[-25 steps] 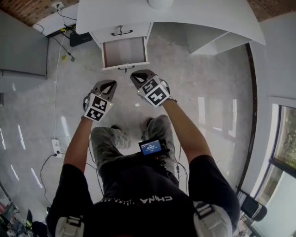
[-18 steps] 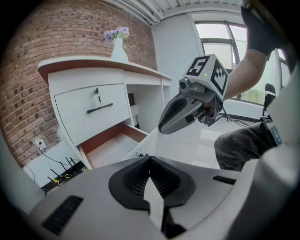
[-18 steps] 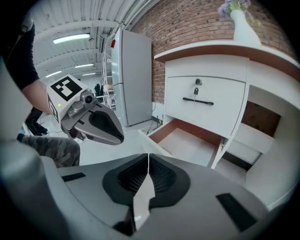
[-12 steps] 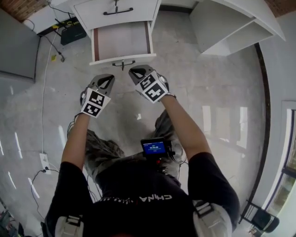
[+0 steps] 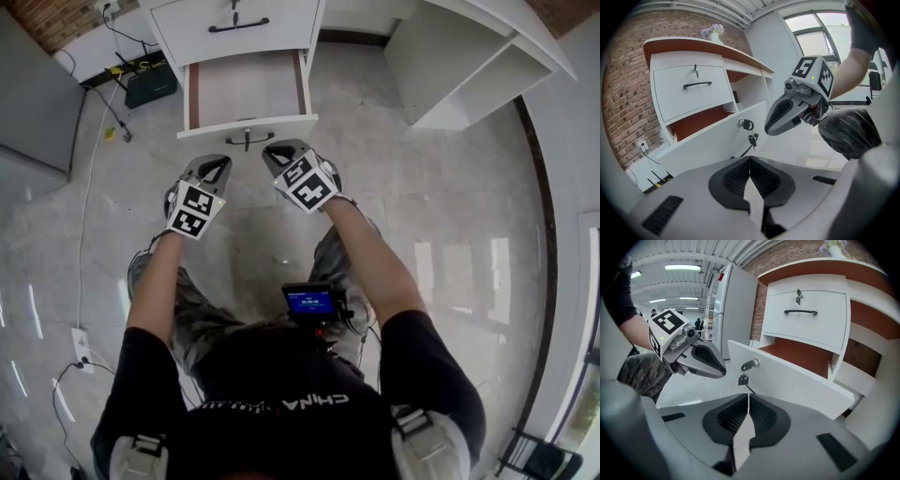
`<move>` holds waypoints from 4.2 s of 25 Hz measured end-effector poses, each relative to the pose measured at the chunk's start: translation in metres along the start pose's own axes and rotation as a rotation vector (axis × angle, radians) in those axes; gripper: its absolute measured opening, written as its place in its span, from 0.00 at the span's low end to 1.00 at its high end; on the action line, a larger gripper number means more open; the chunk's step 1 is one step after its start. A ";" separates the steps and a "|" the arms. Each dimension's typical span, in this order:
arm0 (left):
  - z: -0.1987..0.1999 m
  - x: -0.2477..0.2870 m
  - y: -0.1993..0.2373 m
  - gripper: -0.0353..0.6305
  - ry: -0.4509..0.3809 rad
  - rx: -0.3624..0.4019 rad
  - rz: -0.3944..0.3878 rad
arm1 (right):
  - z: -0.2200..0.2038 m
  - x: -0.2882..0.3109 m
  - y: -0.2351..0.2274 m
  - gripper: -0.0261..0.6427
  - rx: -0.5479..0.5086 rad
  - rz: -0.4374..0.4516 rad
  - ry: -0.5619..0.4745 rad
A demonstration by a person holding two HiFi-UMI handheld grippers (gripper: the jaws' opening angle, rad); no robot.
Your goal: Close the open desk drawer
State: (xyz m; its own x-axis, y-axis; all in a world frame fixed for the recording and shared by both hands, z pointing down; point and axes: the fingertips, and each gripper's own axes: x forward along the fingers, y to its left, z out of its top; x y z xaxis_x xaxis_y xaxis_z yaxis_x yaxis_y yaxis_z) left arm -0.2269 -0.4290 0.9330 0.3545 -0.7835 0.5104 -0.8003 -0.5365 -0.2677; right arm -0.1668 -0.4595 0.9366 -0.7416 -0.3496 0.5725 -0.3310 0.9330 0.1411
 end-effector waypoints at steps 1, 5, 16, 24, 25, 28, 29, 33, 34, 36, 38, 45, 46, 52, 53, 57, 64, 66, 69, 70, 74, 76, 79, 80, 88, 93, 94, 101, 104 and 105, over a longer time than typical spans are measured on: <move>-0.001 0.001 0.000 0.07 0.002 -0.002 -0.006 | 0.000 0.001 -0.001 0.06 0.000 0.002 0.000; -0.004 0.013 0.003 0.08 0.007 -0.036 -0.008 | -0.004 0.007 -0.009 0.06 0.006 0.006 0.008; -0.026 0.050 0.007 0.21 0.097 -0.047 0.013 | 0.001 0.029 -0.012 0.19 -0.070 0.067 -0.025; -0.027 0.058 0.030 0.21 0.079 -0.053 0.068 | 0.000 0.036 -0.015 0.17 -0.147 0.069 -0.031; -0.027 0.058 0.030 0.20 0.080 -0.038 0.066 | 0.000 0.036 -0.016 0.16 -0.150 0.065 -0.029; -0.021 0.056 0.036 0.18 0.076 -0.028 0.075 | 0.008 0.033 -0.023 0.14 -0.118 0.058 -0.051; -0.018 0.054 0.038 0.17 0.078 -0.031 0.081 | 0.013 0.032 -0.026 0.13 -0.099 0.057 -0.064; -0.003 0.048 0.049 0.17 0.057 -0.030 0.094 | 0.032 0.029 -0.038 0.12 -0.084 0.043 -0.088; 0.000 0.047 0.051 0.17 0.055 -0.026 0.096 | 0.034 0.028 -0.039 0.12 -0.091 0.043 -0.083; 0.001 0.045 0.055 0.15 0.061 -0.006 0.099 | 0.036 0.029 -0.039 0.12 -0.120 0.045 -0.066; 0.005 0.042 0.056 0.15 0.054 0.010 0.104 | 0.035 0.029 -0.037 0.12 -0.144 0.045 -0.052; 0.020 0.030 0.059 0.15 0.031 0.053 0.106 | 0.035 0.029 -0.037 0.12 -0.167 0.034 -0.042; 0.022 0.029 0.060 0.15 0.027 0.054 0.105 | 0.035 0.029 -0.038 0.12 -0.165 0.037 -0.043; 0.024 0.029 0.065 0.13 0.011 0.056 0.098 | 0.036 0.031 -0.040 0.12 -0.159 0.050 -0.046; 0.025 0.031 0.067 0.13 0.008 0.052 0.097 | 0.036 0.032 -0.042 0.12 -0.155 0.051 -0.047; 0.027 0.039 0.075 0.13 0.014 0.056 0.096 | 0.038 0.038 -0.052 0.12 -0.144 0.051 -0.045; 0.027 0.055 0.091 0.12 0.032 0.073 0.095 | 0.044 0.051 -0.070 0.12 -0.130 0.061 -0.044; 0.026 0.060 0.096 0.12 0.044 0.080 0.095 | 0.045 0.054 -0.076 0.12 -0.120 0.061 -0.045; 0.025 0.067 0.104 0.11 0.056 0.081 0.096 | 0.047 0.060 -0.083 0.12 -0.113 0.062 -0.046; 0.027 0.068 0.106 0.11 0.049 0.073 0.099 | 0.048 0.062 -0.086 0.12 -0.113 0.062 -0.046; 0.032 0.079 0.120 0.11 0.048 0.061 0.116 | 0.053 0.072 -0.099 0.12 -0.108 0.055 -0.041; 0.033 0.084 0.127 0.11 0.051 0.051 0.120 | 0.055 0.077 -0.105 0.12 -0.102 0.050 -0.037; 0.033 0.089 0.135 0.11 0.059 0.058 0.122 | 0.058 0.083 -0.111 0.12 -0.095 0.047 -0.033; 0.033 0.091 0.137 0.11 0.061 0.058 0.122 | 0.059 0.085 -0.113 0.12 -0.094 0.047 -0.032; 0.035 0.107 0.154 0.11 0.076 -0.005 0.118 | 0.065 0.099 -0.136 0.12 -0.070 0.036 -0.020; 0.037 0.116 0.167 0.11 0.100 -0.017 0.135 | 0.070 0.105 -0.144 0.12 -0.041 0.030 -0.013; 0.038 0.118 0.169 0.11 0.101 -0.025 0.136 | 0.071 0.107 -0.145 0.12 -0.034 0.031 -0.014; 0.039 0.123 0.176 0.11 0.124 -0.038 0.142 | 0.075 0.115 -0.157 0.12 -0.028 0.005 -0.017; 0.039 0.123 0.175 0.11 0.143 -0.052 0.135 | 0.075 0.115 -0.156 0.12 -0.016 0.001 -0.012; 0.039 0.123 0.176 0.11 0.147 -0.049 0.134 | 0.075 0.115 -0.156 0.12 -0.013 -0.003 -0.008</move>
State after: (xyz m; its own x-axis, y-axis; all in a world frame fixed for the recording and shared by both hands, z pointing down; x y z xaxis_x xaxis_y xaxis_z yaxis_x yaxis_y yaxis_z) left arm -0.3051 -0.6316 0.9167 0.1713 -0.7907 0.5878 -0.8597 -0.4114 -0.3029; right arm -0.2440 -0.6516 0.9198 -0.7456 -0.3528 0.5653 -0.3256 0.9331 0.1529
